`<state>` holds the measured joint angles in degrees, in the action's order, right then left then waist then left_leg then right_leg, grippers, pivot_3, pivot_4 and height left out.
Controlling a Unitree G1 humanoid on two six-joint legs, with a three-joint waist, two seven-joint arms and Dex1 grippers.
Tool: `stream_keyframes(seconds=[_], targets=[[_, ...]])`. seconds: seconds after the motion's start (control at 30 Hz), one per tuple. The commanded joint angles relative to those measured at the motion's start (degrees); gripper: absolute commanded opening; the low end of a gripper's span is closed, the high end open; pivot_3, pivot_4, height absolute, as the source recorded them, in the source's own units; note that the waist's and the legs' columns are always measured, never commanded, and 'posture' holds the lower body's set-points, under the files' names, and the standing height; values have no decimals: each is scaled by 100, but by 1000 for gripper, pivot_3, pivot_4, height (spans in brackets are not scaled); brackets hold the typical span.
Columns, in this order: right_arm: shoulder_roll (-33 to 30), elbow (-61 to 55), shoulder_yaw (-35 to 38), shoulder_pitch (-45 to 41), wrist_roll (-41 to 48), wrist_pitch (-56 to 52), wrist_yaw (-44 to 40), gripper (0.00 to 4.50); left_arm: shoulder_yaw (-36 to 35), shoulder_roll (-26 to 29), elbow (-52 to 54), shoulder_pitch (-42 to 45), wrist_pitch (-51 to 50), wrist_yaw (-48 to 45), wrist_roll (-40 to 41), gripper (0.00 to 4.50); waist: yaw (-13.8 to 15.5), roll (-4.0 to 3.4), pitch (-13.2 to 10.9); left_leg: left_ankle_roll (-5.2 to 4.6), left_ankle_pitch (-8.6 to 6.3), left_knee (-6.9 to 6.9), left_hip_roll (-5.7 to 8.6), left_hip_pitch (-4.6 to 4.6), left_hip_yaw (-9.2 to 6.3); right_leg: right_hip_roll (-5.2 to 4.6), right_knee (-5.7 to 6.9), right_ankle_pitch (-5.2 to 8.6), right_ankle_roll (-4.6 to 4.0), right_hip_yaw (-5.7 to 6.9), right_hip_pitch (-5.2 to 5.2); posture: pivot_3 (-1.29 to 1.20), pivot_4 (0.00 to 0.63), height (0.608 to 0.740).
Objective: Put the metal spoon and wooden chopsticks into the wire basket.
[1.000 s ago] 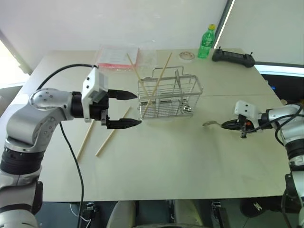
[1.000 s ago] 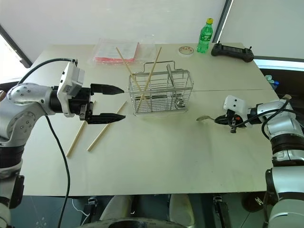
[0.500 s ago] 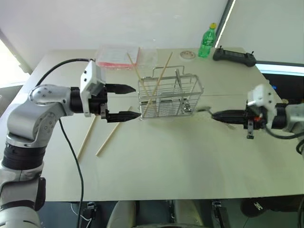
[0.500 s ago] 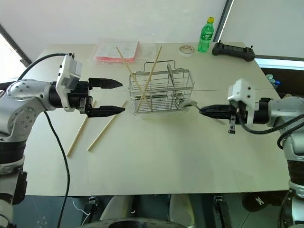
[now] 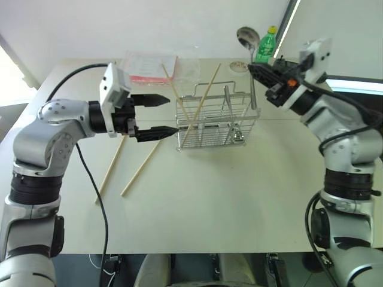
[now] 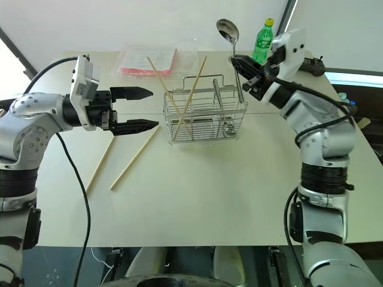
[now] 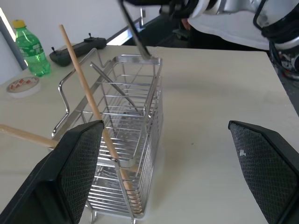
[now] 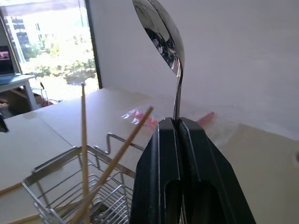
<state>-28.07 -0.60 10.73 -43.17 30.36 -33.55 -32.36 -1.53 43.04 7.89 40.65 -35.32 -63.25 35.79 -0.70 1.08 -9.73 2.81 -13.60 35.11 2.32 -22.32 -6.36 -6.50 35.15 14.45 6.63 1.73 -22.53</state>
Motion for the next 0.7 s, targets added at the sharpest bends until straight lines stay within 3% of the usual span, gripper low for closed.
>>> stream_keyframes(seconds=[0.03,0.1,0.2,0.4,0.7], targets=[[182,313,34,-260,-222,565,122,33,-164,15,96,109,100,25,7,4500,-14,0,0,0,0,0,0,0,1,0,0,0,0,0,0,0,150,734],[325,418,3,-180,-253,624,172,33,-171,27,132,74,99,42,-12,4500,-19,0,0,0,0,0,0,1,1,1,0,0,0,0,0,0,150,734],[485,348,63,-23,-175,517,305,913,-205,40,186,45,94,93,-18,4500,-23,0,0,0,0,1,-3,4,0,5,5,0,0,0,1,0,150,734],[518,46,33,280,-242,460,459,3810,-254,34,184,53,128,227,-28,4500,-17,-1,0,0,1,3,-4,7,-2,8,7,-3,-4,-1,4,0,150,734],[-288,-809,660,209,223,-90,468,3810,-287,78,-54,166,167,325,-90,4500,0,-2,-1,-1,1,3,-4,7,-2,8,6,-4,-4,0,4,0,150,734]])
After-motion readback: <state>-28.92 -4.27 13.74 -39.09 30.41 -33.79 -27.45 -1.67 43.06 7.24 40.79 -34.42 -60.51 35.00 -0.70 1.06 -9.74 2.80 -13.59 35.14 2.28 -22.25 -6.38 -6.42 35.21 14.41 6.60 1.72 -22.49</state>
